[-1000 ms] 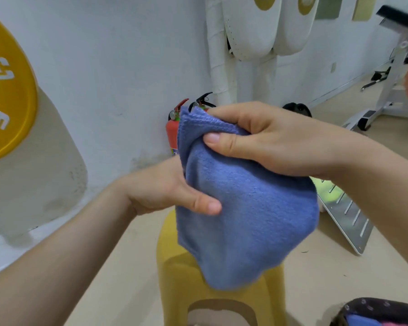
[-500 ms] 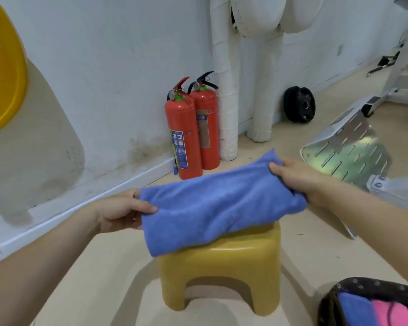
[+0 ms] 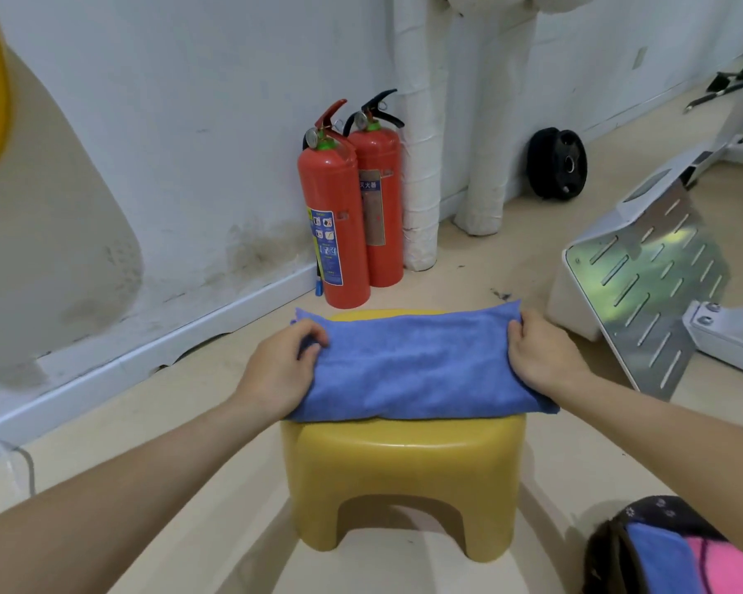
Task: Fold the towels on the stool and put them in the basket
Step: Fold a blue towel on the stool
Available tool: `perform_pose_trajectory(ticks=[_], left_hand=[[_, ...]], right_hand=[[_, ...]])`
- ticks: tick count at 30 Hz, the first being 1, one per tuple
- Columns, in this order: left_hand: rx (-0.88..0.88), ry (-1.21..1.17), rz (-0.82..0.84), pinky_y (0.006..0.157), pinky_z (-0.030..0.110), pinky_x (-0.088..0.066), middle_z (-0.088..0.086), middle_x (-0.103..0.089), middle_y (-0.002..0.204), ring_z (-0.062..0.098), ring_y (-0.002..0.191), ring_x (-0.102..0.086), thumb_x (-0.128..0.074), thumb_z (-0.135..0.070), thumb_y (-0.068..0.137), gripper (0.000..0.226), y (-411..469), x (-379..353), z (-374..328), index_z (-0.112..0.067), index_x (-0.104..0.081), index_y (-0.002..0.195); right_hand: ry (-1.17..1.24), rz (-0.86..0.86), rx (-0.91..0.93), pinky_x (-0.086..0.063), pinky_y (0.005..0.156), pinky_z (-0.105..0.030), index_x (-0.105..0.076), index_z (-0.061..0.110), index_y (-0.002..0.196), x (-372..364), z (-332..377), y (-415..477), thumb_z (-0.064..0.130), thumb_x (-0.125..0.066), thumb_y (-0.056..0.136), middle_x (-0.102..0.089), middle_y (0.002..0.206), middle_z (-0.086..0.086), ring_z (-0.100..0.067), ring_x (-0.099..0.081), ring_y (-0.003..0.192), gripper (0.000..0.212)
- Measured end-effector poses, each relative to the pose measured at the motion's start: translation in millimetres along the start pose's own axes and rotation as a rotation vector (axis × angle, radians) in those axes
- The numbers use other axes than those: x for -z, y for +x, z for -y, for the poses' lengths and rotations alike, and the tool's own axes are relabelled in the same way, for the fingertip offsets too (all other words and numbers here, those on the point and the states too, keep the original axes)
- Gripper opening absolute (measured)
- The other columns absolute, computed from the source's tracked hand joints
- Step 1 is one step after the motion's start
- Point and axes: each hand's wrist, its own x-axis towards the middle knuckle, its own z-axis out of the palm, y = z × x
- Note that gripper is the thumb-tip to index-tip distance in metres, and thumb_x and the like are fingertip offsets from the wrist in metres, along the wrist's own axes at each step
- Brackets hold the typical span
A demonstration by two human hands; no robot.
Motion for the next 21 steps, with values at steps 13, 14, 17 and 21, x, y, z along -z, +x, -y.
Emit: perform_pose_trajectory(ticks=[13,14,17,21], left_hand=[[-0.467,0.565,-0.047,0.087,0.043,-0.048,0.01,-0.058,0.127,0.032,0.11,-0.057,-0.034,-0.036,0.087,0.044,9.8,-3.4,-7.1,-0.016,-0.063,0.114],[-0.528,0.549,0.08,0.093,0.043,-0.046,0.01,-0.055,0.133,0.031,0.117,-0.054,-0.027,-0.038,0.088,0.051,8.5,-15.5,-17.0,-0.015,-0.061,0.119],[-0.413,0.559,0.368,0.115,0.043,-0.02,-0.003,-0.022,0.157,0.016,0.144,-0.019,0.001,-0.053,0.081,0.078,2.5,-38.9,-19.5,-0.025,-0.026,0.148],[-0.228,0.575,0.38,0.119,0.043,-0.005,-0.013,0.005,0.16,0.008,0.147,0.006,0.004,-0.068,0.074,0.085,1.7,-24.0,9.9,-0.035,-0.004,0.151]], right_hand=[[-0.278,-0.056,0.62,-0.039,0.102,-0.044,-0.045,0.008,0.134,-13.9,82.2,-32.9,0.017,-0.042,0.092,-0.046,0.139,-0.016,-0.036,-0.043,0.127,0.043],[-0.264,0.033,0.68,-0.034,0.108,-0.045,-0.041,0.008,0.139,-26.6,91.2,-41.0,0.019,-0.039,0.095,-0.04,0.146,-0.016,-0.034,-0.037,0.135,0.046],[-0.357,0.311,0.616,-0.009,0.119,-0.043,-0.008,0.021,0.153,-47.0,84.3,-48.1,0.037,-0.023,0.102,-0.006,0.162,0.003,-0.015,-0.004,0.149,0.056],[-0.458,0.337,0.434,0.0,0.119,-0.045,0.001,0.032,0.153,-22.4,41.9,-24.1,0.062,-0.017,0.094,0.009,0.161,0.011,-0.01,0.009,0.148,0.068]])
